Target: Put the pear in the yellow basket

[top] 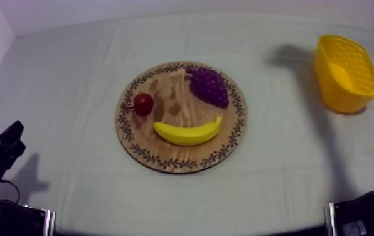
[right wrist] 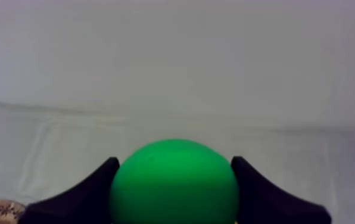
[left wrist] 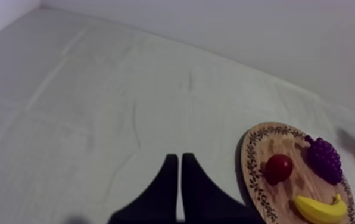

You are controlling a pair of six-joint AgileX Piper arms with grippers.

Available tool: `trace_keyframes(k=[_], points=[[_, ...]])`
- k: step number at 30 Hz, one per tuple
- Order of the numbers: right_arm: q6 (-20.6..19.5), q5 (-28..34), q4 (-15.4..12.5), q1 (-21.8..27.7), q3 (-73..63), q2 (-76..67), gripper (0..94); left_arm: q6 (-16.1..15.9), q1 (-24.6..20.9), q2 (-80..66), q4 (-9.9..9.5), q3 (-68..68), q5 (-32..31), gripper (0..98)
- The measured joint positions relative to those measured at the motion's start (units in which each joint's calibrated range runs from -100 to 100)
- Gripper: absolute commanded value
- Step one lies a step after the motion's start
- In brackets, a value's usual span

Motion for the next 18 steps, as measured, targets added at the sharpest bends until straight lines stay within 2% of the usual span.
trace_keyframes(k=[9, 13, 18], points=[[-5.53, 0.98, 1.80, 7.35, 10.90, 6.03, 46.1, 0.00, 0.00, 0.00, 0.00, 0.00, 0.00, 0.1], [-6.09, 2.53, 1.94, 8.07, 14.02, 9.77, 45.8, 0.00, 0.00, 0.00, 0.00, 0.00, 0.00, 0.1], [-5.40, 3.38, 0.77, 9.01, 15.23, 13.09, 45.4, 0.00, 0.00, 0.00, 0.00, 0.00, 0.00, 0.1]])
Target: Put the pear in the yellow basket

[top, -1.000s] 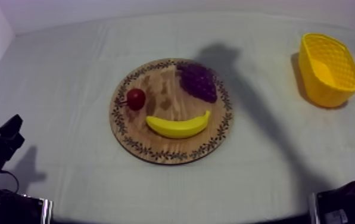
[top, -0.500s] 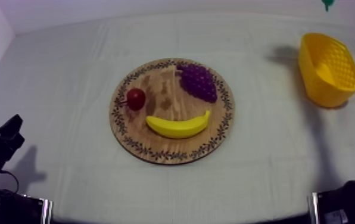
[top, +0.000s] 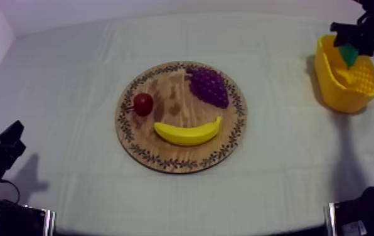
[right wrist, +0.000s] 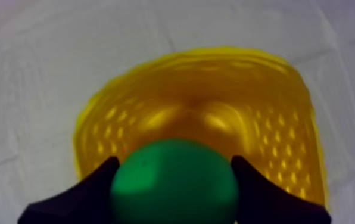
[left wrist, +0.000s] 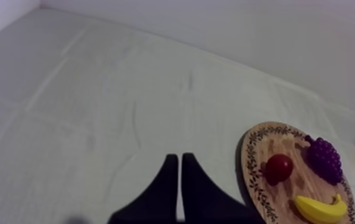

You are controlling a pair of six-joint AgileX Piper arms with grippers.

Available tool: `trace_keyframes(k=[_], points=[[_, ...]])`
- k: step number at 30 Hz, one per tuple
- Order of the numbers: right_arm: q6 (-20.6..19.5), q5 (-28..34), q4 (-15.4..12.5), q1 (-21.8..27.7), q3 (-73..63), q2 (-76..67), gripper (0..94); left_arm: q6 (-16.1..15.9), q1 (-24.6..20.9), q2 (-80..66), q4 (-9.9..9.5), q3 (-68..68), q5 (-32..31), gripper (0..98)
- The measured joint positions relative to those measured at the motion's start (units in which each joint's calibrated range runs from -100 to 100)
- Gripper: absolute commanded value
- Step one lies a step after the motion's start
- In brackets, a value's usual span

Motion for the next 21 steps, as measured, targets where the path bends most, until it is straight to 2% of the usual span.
trace_keyframes(k=[10, 17, 21], points=[[-0.34, -0.06, -0.01, 1.22, 2.21, 2.62, 46.4, 0.00, 0.00, 0.00, 0.00, 0.00, 0.00, 0.1], [-0.48, -1.10, 0.28, 1.40, 3.58, 3.60, 65.8, 0.00, 0.00, 0.00, 0.00, 0.00, 0.00, 0.1], [-0.44, -2.36, 0.57, 1.60, 4.42, 3.65, 71.1, 0.00, 0.00, 0.00, 0.00, 0.00, 0.00, 0.1]])
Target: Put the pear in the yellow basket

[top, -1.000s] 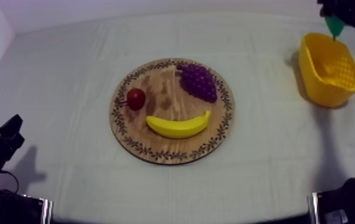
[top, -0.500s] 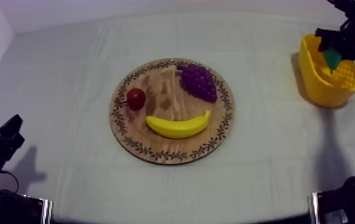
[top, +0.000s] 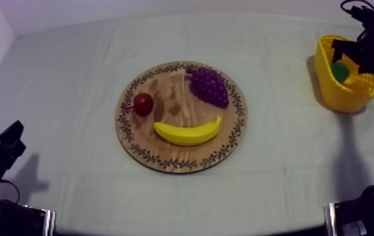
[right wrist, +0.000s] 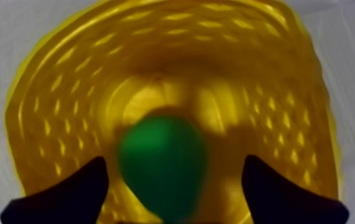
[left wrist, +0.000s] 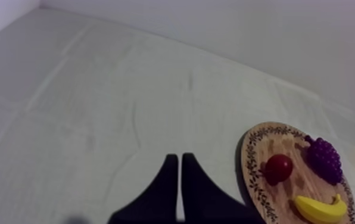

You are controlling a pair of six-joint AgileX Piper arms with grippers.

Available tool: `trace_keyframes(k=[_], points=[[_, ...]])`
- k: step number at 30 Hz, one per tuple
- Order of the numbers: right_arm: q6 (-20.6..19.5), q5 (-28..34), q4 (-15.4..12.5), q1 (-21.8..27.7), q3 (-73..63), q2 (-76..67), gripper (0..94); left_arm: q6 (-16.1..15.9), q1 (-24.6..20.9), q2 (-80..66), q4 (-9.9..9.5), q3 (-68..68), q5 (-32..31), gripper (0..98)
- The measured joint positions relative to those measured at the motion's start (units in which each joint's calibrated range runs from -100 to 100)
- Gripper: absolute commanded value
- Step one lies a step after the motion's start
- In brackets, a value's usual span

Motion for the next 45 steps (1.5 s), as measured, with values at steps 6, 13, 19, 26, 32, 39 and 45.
trace_keyframes(k=[6, 13, 19, 26, 32, 39, 45], points=[[0.70, -2.12, -0.50, 0.23, 1.80, -2.25, 50.4, 0.03, 0.00, 0.00, 0.00, 0.00, 0.00, 0.1], [4.27, -4.80, -3.87, 0.33, 6.09, -9.52, 25.6, 0.03, 0.00, 0.00, 0.00, 0.00, 0.00, 0.1], [9.11, -11.34, -10.02, 0.29, 14.06, -20.63, 9.5, 0.07, 0.00, 0.00, 0.00, 0.00, 0.00, 0.1], [18.67, -17.51, -20.68, -0.07, 26.58, -37.30, 1.1, 0.04, 0.00, 0.00, 0.00, 0.00, 0.00, 0.1], [25.29, -21.11, -26.05, -1.07, 39.94, -53.16, 0.3, 0.04, 0.00, 0.00, 0.00, 0.00, 0.00, 0.1], [31.30, -19.36, -28.88, -1.67, 56.07, -73.10, 3.5, 0.03, 0.00, 0.00, 0.00, 0.00, 0.00, 0.1], [31.07, -10.31, -24.95, -3.17, 65.68, -89.20, 10.5, 0.03, 0.00, 0.00, 0.00, 0.00, 0.00, 0.1]])
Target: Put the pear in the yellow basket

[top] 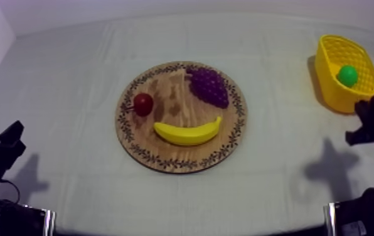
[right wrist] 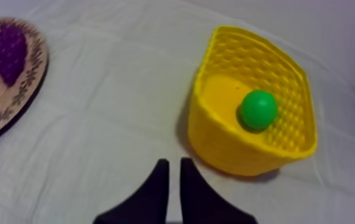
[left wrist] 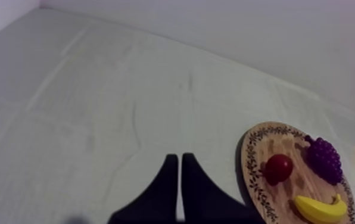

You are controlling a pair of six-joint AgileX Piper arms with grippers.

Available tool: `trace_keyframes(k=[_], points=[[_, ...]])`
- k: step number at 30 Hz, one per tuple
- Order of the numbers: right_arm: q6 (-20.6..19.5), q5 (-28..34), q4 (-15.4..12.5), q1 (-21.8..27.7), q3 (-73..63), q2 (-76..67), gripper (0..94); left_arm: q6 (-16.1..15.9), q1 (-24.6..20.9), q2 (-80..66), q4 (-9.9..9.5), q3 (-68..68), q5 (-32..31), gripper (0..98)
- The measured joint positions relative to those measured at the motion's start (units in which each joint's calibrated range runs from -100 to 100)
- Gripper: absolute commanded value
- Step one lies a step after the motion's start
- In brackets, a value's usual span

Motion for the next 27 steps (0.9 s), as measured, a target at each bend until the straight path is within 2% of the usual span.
trace_keyframes(k=[3, 8, 12, 16, 20, 23, 27], points=[[-2.63, 3.61, 1.86, -0.95, 2.10, -7.23, 14.5, 0.00, 0.00, 0.00, 0.00, 0.00, 0.00, 0.1], [-4.14, 7.03, 1.62, -0.42, 2.51, -14.97, 21.4, 0.00, 0.00, 0.00, 0.00, 0.00, 0.00, 0.1], [-3.86, 10.85, 3.96, -1.15, 2.67, -19.59, 25.1, 0.00, 0.00, 0.00, 0.00, 0.00, 0.00, 0.1], [-6.60, 14.41, 6.71, -2.55, 2.90, -21.50, 29.0, 0.00, 0.00, 0.00, 0.00, 0.00, 0.00, 0.1], [-9.16, 15.30, 7.95, -2.92, 3.48, -21.73, 36.2, 0.00, 0.00, 0.00, 0.00, 0.00, 0.00, 0.1], [-10.31, 14.63, 8.85, -3.03, 4.37, -21.73, 32.8, 0.00, 0.00, 0.00, 0.00, 0.00, 0.00, 0.1], [-12.11, 10.26, 10.42, -3.03, 6.34, -21.73, 22.4, 0.00, 0.00, 0.00, 0.00, 0.00, 0.00, 0.1]])
